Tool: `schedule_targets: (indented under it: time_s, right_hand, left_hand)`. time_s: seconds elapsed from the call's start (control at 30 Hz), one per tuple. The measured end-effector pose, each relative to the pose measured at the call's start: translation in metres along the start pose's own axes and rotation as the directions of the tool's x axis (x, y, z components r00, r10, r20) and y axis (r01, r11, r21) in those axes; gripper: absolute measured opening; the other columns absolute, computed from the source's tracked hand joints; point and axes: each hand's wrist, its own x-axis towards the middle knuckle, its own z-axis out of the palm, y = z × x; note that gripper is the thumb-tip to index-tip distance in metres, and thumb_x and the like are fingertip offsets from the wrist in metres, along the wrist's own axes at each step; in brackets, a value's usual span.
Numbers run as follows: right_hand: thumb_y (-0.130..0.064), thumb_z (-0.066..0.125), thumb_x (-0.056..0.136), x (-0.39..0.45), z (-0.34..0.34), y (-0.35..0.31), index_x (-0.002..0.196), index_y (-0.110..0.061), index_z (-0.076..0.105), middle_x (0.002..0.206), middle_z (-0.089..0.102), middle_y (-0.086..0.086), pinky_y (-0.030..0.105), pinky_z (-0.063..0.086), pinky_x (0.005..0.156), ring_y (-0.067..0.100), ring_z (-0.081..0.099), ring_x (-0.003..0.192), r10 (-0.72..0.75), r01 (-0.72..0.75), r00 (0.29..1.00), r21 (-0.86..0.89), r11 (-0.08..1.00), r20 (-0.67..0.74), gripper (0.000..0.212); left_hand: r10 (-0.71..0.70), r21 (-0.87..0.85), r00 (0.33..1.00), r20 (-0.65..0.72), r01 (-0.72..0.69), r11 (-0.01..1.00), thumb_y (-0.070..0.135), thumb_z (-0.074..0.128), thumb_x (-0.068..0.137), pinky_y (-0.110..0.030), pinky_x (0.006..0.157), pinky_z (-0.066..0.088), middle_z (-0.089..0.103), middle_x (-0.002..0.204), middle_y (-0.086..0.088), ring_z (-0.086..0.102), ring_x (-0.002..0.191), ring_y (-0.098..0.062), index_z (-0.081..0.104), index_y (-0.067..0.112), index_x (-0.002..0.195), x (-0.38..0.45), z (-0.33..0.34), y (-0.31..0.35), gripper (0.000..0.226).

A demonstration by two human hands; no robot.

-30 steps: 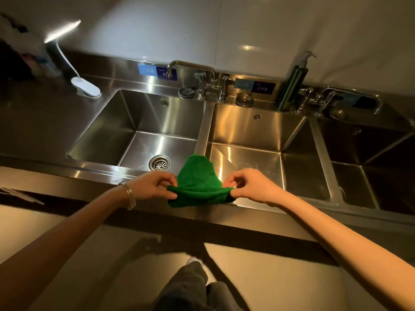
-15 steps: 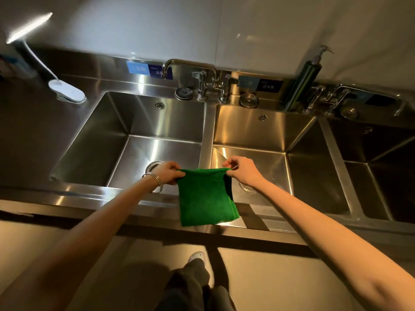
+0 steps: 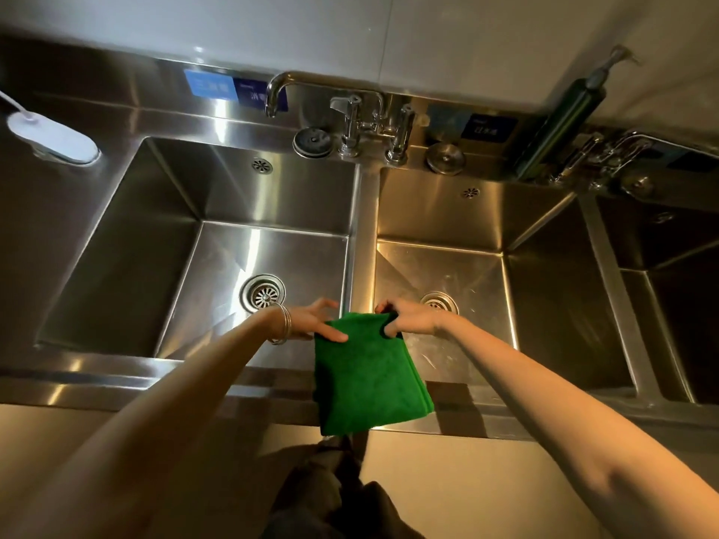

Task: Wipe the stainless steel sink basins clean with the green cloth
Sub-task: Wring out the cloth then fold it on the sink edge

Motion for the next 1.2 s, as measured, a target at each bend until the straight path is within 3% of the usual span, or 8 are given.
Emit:
schedule_targets:
  time_s: [0.27, 0.43, 0.6, 0.83, 0.9, 0.97, 1.07, 1.2]
  right_hand:
    - [-0.011, 0.063, 0.08, 0.011, -0.004, 0.012, 0.113, -0.019, 0.031, 0.1, 0.043, 0.003, 0.022, 0.037, 0.061, 0.01, 0.041, 0.081, 0.046, -0.054, 0.986, 0.048, 0.997, 0.161, 0.046]
    - [-0.012, 0.066, 0.084, -0.003, -0.028, 0.022, 0.098, -0.019, 0.047, 0.106, 0.053, 0.009, 0.026, 0.053, 0.071, 0.014, 0.058, 0.087, -0.027, 0.001, 0.991, 0.192, 0.981, 0.129, 0.024]
    - [-0.01, 0.054, 0.091, -0.029, -0.033, 0.01, 0.116, -0.008, 0.054, 0.096, 0.059, 0.001, 0.015, 0.046, 0.061, 0.005, 0.057, 0.074, -0.061, 0.049, 0.989, 0.097, 0.994, 0.133, 0.025]
    - [-0.011, 0.055, 0.089, -0.037, -0.021, -0.01, 0.074, -0.017, 0.056, 0.074, 0.058, -0.001, 0.013, 0.045, 0.053, 0.009, 0.057, 0.065, -0.058, 0.061, 0.998, -0.121, 0.991, 0.034, 0.016]
    - [-0.011, 0.058, 0.087, -0.04, -0.024, -0.01, 0.091, -0.016, 0.056, 0.088, 0.058, 0.003, 0.018, 0.05, 0.059, 0.015, 0.06, 0.075, -0.117, 0.113, 0.993, -0.175, 0.978, -0.015, 0.007]
    - [-0.014, 0.063, 0.086, -0.043, -0.026, -0.007, 0.113, -0.022, 0.051, 0.1, 0.055, 0.003, 0.02, 0.052, 0.065, 0.015, 0.06, 0.081, -0.192, 0.184, 0.981, -0.181, 0.966, -0.028, 0.031]
    - [-0.025, 0.069, 0.083, -0.045, -0.02, -0.002, 0.106, -0.021, 0.054, 0.106, 0.059, 0.003, 0.031, 0.048, 0.084, 0.015, 0.056, 0.094, -0.275, 0.243, 0.955, -0.246, 0.939, -0.108, 0.027]
    - [-0.018, 0.067, 0.085, -0.037, -0.012, 0.006, 0.098, -0.009, 0.058, 0.104, 0.063, 0.011, 0.036, 0.047, 0.088, 0.023, 0.058, 0.096, -0.271, 0.217, 0.931, -0.227, 0.949, -0.245, 0.018]
  left_hand:
    - [-0.043, 0.112, 0.991, 0.129, 0.029, 0.993, 0.047, 0.08, 0.05, -0.035, 0.104, 0.041, 0.063, 0.118, 0.002, 0.053, 0.117, -0.015, 0.061, 0.026, 0.109, -0.005, -0.007, -0.001, 0.065]
    - [0.049, 0.083, 0.998, 0.05, -0.053, 0.995, 0.017, 0.075, 0.07, -0.015, 0.065, 0.051, 0.06, 0.081, 0.0, 0.06, 0.078, -0.008, 0.056, 0.017, 0.08, -0.017, -0.014, 0.011, 0.021]
    - [0.165, 0.076, 0.982, -0.096, -0.158, 0.984, -0.004, 0.062, 0.082, -0.022, 0.062, 0.057, 0.043, 0.061, -0.001, 0.053, 0.054, -0.006, 0.045, 0.012, 0.067, -0.035, -0.019, 0.027, 0.028]
    - [0.24, 0.128, 0.97, -0.038, -0.234, 0.964, -0.001, 0.054, 0.089, -0.027, 0.068, 0.057, 0.063, 0.065, 0.005, 0.065, 0.072, -0.011, 0.055, 0.029, 0.109, -0.057, 0.001, 0.041, 0.036]
    - [0.265, 0.143, 0.964, -0.024, -0.259, 0.955, -0.001, 0.055, 0.088, -0.029, 0.073, 0.058, 0.063, 0.078, 0.001, 0.065, 0.078, -0.013, 0.053, 0.029, 0.112, -0.061, 0.002, 0.04, 0.038]
    - [0.303, 0.177, 0.953, -0.004, -0.298, 0.938, -0.004, 0.06, 0.084, -0.03, 0.078, 0.057, 0.059, 0.098, -0.003, 0.063, 0.092, -0.017, 0.052, 0.025, 0.114, -0.064, 0.003, 0.037, 0.042]
    - [0.345, 0.234, 0.938, -0.021, -0.331, 0.914, -0.009, 0.068, 0.075, -0.029, 0.085, 0.054, 0.055, 0.114, -0.007, 0.057, 0.106, -0.023, 0.053, 0.023, 0.108, -0.062, 0.002, 0.026, 0.048]
    - [0.355, 0.132, 0.918, -0.177, -0.335, 0.933, -0.01, 0.069, 0.073, -0.02, 0.075, 0.055, 0.066, 0.098, -0.004, 0.065, 0.085, -0.012, 0.059, 0.015, 0.098, -0.053, 0.002, 0.015, 0.037]
